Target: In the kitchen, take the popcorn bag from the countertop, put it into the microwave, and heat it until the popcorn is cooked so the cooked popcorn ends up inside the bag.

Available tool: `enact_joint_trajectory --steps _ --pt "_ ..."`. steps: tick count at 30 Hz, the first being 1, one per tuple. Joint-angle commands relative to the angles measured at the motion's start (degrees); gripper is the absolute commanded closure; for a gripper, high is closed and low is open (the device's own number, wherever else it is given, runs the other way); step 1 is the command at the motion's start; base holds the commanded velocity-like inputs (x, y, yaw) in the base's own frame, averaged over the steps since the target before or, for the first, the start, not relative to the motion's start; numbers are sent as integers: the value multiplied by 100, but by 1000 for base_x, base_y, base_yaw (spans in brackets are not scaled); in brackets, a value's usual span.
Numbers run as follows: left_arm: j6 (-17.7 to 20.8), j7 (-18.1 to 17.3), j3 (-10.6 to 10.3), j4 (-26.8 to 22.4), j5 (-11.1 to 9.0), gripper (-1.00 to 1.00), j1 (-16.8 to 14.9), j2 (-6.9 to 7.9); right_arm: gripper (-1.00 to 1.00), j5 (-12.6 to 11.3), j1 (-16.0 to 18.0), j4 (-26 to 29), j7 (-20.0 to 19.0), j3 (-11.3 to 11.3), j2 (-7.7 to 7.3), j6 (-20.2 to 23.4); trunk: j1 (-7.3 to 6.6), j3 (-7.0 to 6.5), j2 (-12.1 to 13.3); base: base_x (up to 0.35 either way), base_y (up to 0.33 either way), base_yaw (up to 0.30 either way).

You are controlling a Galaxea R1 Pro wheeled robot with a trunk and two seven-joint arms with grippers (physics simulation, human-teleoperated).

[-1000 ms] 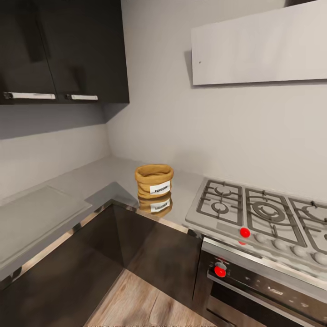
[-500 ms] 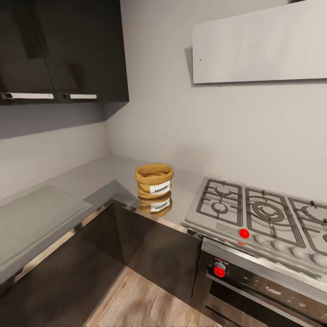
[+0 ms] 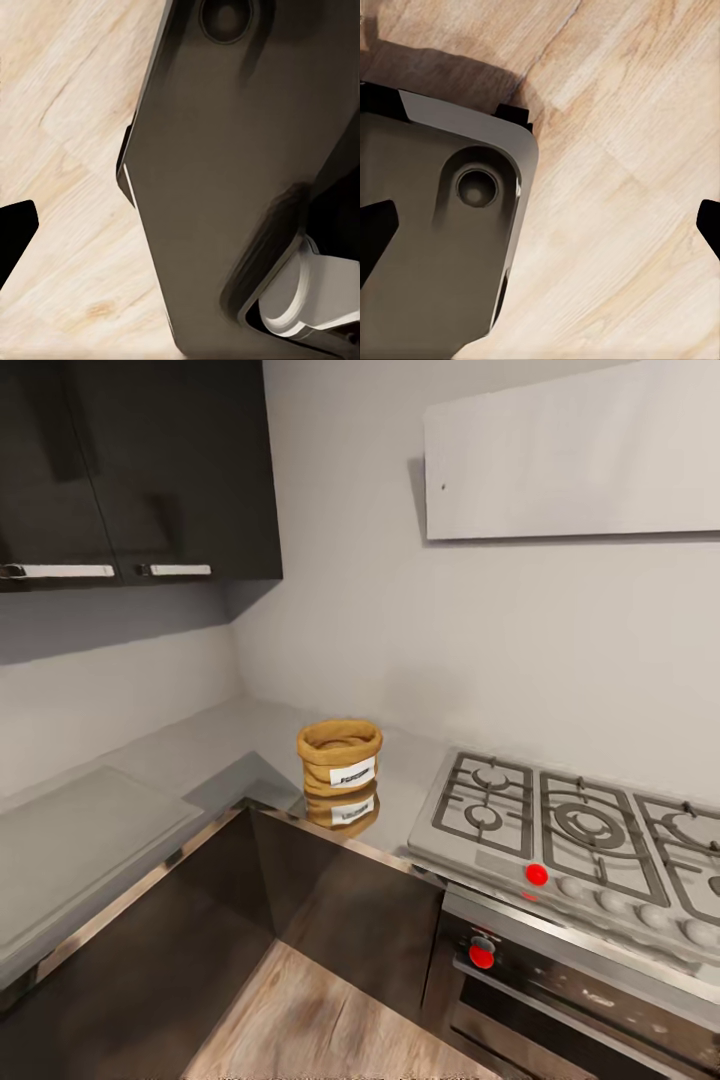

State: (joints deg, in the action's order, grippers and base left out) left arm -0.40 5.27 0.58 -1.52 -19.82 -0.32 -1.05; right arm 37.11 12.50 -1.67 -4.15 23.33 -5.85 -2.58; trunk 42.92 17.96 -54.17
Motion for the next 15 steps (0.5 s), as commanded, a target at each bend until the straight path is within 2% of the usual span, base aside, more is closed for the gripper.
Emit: enact_joint_trajectory --steps 1,3,15 --pt "-4 18 3 -2 -22 -100 -1 -1 -100 33 7 -17 -7 46 -4 -28 -22 -3 37 0 0 0" --pt "-4 18 3 -1 -22 -100 -1 0 -100 33 7 -17 -7 44 -4 -28 -66 -20 117 0 0 0" --pt "-4 18 9 1 -22 -100 -3 6 -100 33 7 -17 -7 42 -1 -24 -66 89 117 0 0 0"
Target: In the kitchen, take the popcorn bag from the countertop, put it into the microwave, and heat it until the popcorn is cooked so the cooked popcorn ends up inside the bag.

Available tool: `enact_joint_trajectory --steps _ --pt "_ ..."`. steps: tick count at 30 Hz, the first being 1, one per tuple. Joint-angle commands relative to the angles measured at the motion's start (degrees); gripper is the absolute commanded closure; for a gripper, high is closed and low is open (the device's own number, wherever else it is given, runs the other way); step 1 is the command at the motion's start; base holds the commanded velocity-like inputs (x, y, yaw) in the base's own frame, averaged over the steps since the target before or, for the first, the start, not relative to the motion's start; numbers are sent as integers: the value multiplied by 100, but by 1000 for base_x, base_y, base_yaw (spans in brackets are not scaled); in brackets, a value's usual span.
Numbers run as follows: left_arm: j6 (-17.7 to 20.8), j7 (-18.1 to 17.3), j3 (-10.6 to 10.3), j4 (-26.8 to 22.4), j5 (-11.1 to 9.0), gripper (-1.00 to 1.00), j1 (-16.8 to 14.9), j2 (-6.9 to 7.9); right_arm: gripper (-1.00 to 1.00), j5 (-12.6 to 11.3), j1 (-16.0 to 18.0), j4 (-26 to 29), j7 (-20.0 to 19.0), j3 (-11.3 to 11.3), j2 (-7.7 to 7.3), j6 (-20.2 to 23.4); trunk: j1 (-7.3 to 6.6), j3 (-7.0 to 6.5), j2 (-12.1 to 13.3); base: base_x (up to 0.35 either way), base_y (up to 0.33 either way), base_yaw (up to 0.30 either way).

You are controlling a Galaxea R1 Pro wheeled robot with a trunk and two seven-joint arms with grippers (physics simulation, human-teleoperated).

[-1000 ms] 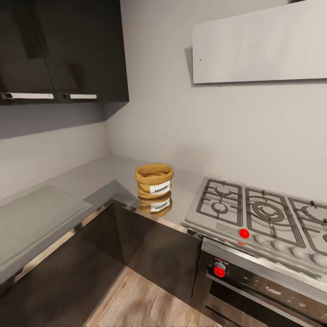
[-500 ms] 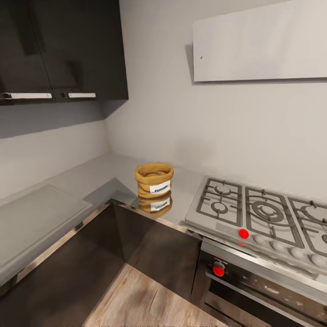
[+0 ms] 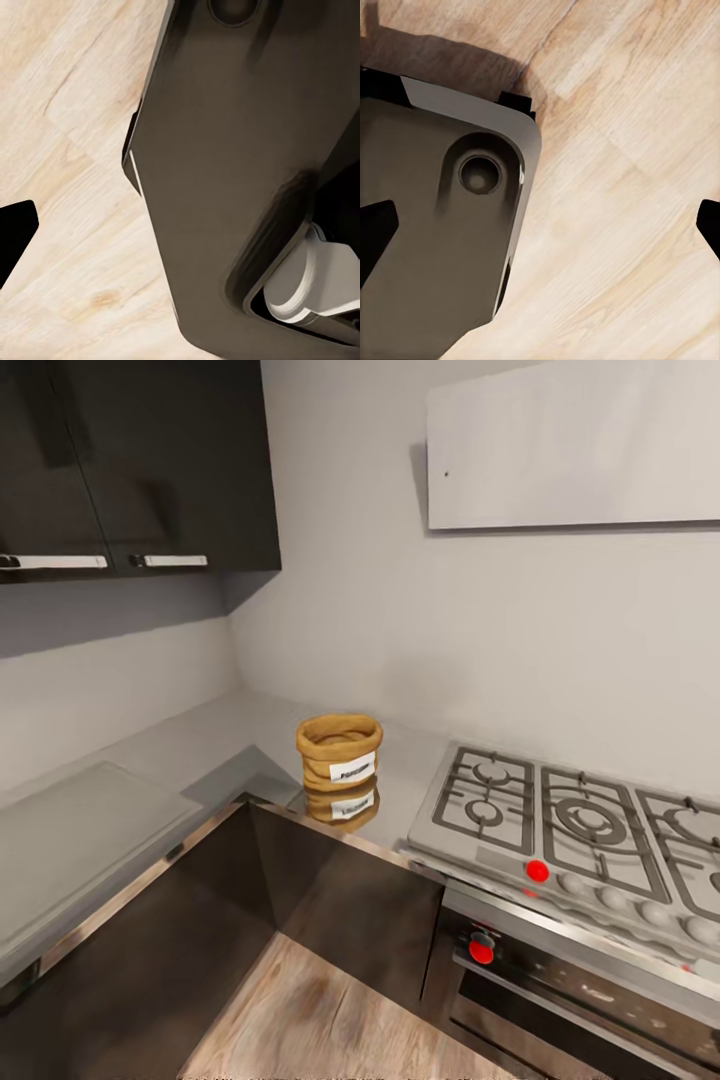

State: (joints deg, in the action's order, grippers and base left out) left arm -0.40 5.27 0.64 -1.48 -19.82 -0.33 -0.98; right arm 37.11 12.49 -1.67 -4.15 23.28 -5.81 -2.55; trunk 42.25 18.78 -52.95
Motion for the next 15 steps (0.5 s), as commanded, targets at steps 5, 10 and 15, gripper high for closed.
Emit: enact_joint_trajectory --steps 5,10,15 --pt "-4 18 6 -1 -22 -100 0 1 -100 33 10 -17 -10 45 -8 -26 0 52 -5 0 0 0" --pt "-4 18 7 -1 -22 -100 -2 1 -100 33 7 -17 -12 45 -8 -26 0 98 -5 0 0 0" --pt "-4 18 7 -1 -22 -100 -2 1 -100 33 7 -17 -8 45 -8 -26 0 143 -5 0 0 0"
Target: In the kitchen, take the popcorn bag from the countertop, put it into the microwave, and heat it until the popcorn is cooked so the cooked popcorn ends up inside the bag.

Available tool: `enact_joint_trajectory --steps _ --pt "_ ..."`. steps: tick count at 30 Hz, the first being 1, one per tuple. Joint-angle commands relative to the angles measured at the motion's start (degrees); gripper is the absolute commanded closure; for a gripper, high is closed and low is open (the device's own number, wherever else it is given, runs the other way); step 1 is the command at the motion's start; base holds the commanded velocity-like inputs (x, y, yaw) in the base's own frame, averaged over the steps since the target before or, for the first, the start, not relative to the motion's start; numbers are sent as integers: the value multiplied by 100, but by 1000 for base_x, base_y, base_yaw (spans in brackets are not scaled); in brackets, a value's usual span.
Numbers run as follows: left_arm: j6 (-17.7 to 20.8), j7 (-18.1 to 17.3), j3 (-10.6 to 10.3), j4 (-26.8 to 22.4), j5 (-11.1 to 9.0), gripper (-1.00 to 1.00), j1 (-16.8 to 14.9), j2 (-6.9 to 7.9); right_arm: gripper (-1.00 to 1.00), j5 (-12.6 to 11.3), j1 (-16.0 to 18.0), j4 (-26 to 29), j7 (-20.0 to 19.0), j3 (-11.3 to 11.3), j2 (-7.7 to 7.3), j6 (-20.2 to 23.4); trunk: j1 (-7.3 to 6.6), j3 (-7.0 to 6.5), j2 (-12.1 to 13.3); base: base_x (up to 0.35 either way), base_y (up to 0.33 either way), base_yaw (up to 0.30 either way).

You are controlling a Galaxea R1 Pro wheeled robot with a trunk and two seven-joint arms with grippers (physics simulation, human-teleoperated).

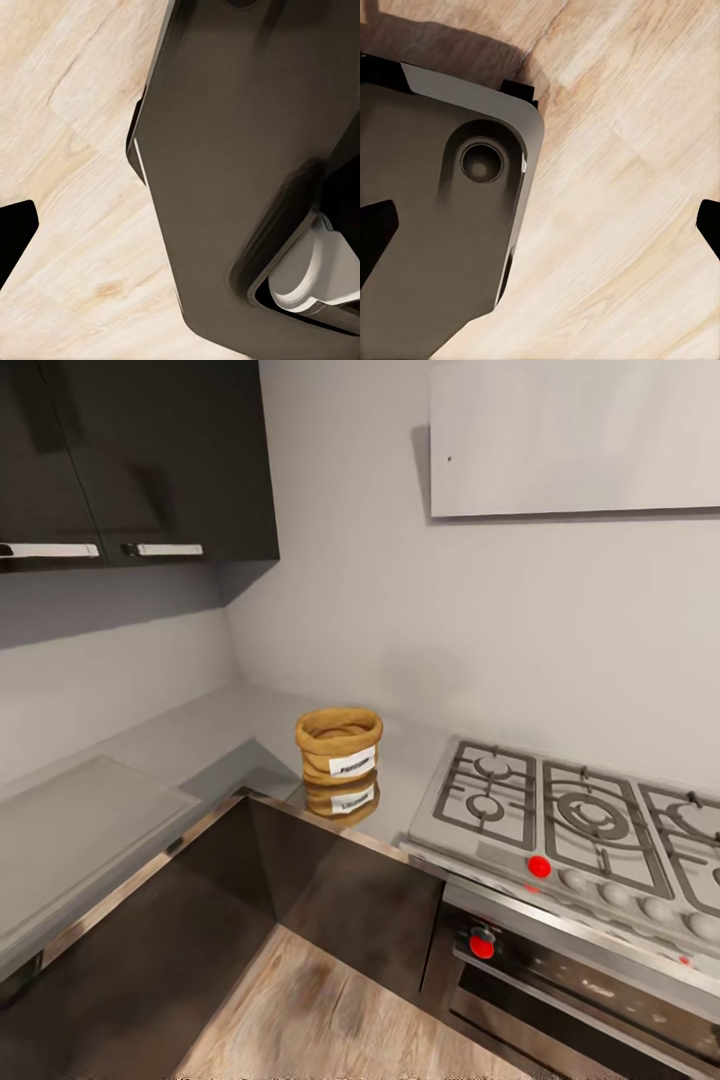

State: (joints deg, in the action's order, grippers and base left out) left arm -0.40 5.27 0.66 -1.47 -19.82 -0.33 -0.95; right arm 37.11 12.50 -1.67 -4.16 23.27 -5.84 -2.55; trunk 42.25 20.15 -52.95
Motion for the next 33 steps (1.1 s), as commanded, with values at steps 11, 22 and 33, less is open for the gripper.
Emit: enact_joint_trajectory --steps 11,22,33 --pt "-4 18 4 -3 -22 -100 -2 -2 -100 33 7 -17 -6 47 -5 -27 0 107 -5 0 0 0" --pt "-4 18 4 -3 -24 -100 -1 -2 -100 33 7 -17 -6 47 3 -33 0 206 -5 0 0 0" --pt "-4 18 4 -3 -25 -100 -1 -2 -100 36 7 -17 -6 47 4 -35 0 306 -5 0 0 0"
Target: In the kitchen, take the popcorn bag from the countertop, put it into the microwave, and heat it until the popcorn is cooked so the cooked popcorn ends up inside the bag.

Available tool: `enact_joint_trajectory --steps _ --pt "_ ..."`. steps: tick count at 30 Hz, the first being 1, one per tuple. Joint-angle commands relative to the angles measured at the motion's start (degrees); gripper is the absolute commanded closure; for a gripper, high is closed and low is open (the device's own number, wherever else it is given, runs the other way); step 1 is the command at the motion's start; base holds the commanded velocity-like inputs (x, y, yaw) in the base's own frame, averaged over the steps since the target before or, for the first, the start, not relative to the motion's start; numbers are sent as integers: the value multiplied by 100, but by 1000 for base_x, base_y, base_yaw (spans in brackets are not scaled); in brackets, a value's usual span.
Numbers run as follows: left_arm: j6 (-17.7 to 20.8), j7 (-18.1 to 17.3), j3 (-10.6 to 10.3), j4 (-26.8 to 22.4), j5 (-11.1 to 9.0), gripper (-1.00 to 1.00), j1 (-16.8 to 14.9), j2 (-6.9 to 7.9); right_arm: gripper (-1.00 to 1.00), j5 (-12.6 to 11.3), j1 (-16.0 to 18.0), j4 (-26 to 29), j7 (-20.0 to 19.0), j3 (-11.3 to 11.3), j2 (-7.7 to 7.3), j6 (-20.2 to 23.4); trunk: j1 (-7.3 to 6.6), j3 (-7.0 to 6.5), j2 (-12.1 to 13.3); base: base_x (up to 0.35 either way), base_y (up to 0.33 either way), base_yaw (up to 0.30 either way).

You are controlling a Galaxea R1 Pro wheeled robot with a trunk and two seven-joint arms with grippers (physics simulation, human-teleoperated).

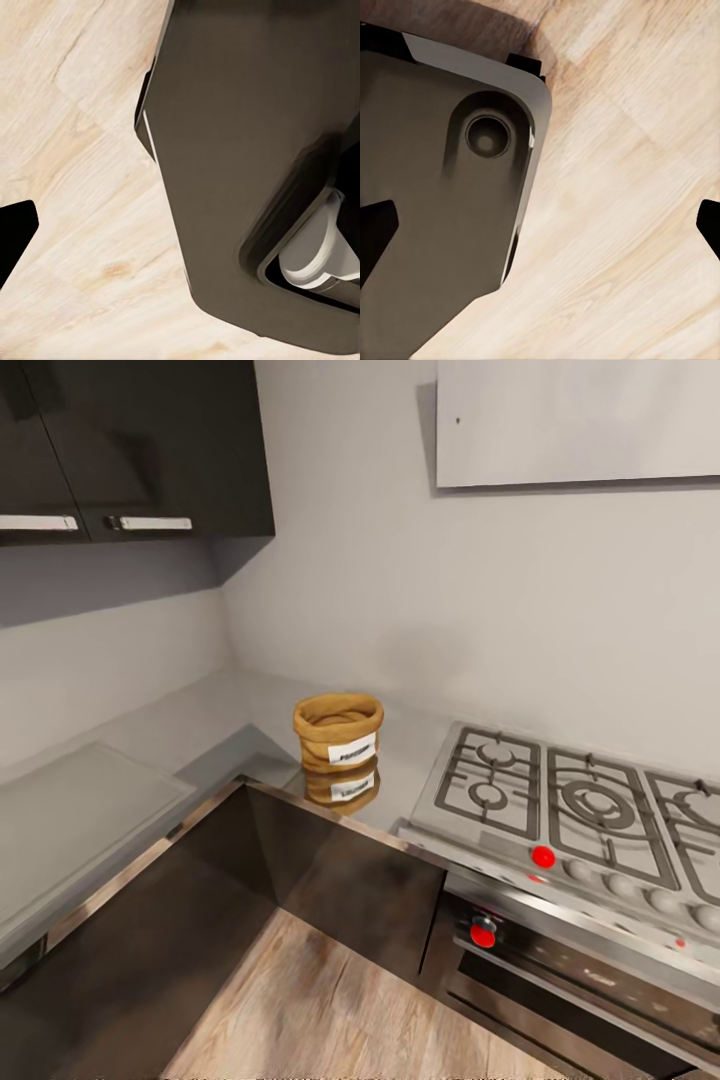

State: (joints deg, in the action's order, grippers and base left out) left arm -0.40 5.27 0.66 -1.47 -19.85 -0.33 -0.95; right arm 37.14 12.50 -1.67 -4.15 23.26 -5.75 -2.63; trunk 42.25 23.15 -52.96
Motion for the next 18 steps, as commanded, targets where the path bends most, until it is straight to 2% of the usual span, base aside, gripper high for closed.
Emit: enact_joint_trajectory --steps 1,18 --pt "-4 18 4 -3 -23 -100 -2 -2 -100 33 7 -18 -7 48 -5 -27 0 15 -4 0 0 0" --pt "-4 18 4 -3 -27 -100 -2 -2 -100 39 7 -18 -7 55 -9 -27 0 170 -4 0 0 0"
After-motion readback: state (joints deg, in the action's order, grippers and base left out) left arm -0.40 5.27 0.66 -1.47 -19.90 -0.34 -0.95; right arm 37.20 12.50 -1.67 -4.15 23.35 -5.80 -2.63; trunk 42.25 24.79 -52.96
